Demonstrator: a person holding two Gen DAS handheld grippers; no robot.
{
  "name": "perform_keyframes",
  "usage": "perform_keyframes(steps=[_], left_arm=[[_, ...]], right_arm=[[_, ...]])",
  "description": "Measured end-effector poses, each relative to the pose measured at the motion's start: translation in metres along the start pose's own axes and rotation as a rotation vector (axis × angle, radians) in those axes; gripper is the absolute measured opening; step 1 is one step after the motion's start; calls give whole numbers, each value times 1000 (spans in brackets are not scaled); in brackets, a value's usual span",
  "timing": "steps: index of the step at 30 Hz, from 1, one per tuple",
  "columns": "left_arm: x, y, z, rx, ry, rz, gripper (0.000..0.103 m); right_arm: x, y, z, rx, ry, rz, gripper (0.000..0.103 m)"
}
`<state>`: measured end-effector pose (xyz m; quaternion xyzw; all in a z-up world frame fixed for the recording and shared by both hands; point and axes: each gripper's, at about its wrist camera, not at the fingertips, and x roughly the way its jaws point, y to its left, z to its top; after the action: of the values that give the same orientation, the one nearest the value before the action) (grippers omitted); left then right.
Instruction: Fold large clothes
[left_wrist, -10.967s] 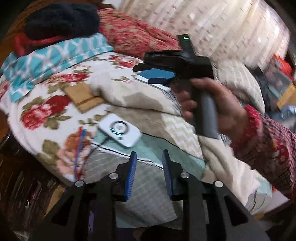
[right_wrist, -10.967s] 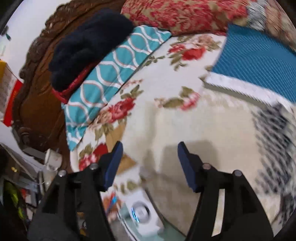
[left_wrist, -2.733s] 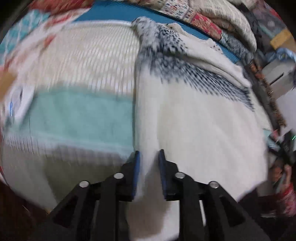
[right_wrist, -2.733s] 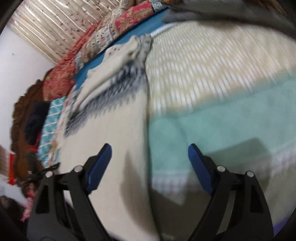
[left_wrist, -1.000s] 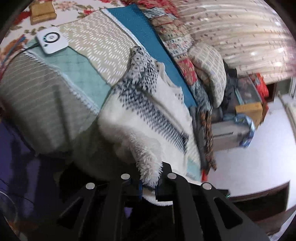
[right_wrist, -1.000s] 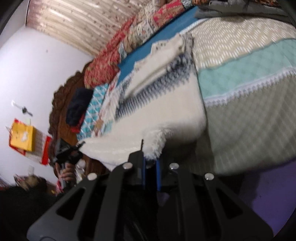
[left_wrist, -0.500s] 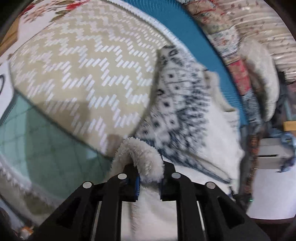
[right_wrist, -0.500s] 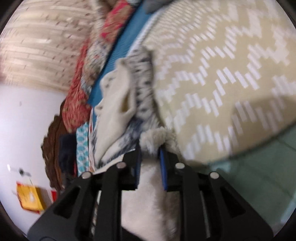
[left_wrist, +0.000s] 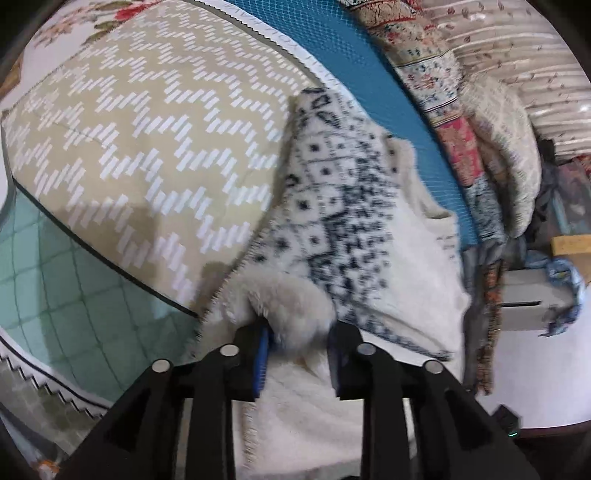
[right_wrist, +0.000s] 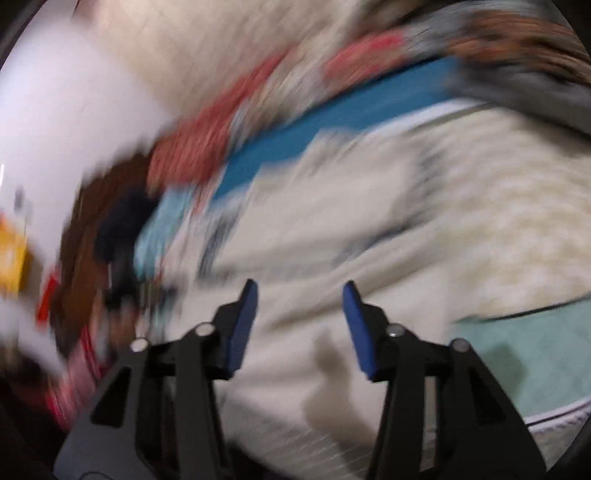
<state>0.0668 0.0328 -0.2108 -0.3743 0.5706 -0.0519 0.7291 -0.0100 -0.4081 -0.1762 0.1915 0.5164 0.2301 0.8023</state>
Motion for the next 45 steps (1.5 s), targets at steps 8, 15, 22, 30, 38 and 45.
perform_keyframes(steps=[8,15,22,30,38,45], left_arm=[[-39,-9,-9,-28,-28,-200,70],[-64,7,1,-49,-115,-205,68],[-79,7,-13,47,-138,-211,68],[-25,-50,-69,454,62,-173,68],[54,-20,-12,257,16,55,68],[11,-11,-24,282,-36,-28,68]], right_arm=[[93,-7,33,96,61,21,26],[86,-32,37,228,-32,51,26],[72,49,29,-75,2,86,33],[147,81,33,-133,196,145,33],[200,20,55,242,229,290,21],[147,16,55,235,155,302,35]])
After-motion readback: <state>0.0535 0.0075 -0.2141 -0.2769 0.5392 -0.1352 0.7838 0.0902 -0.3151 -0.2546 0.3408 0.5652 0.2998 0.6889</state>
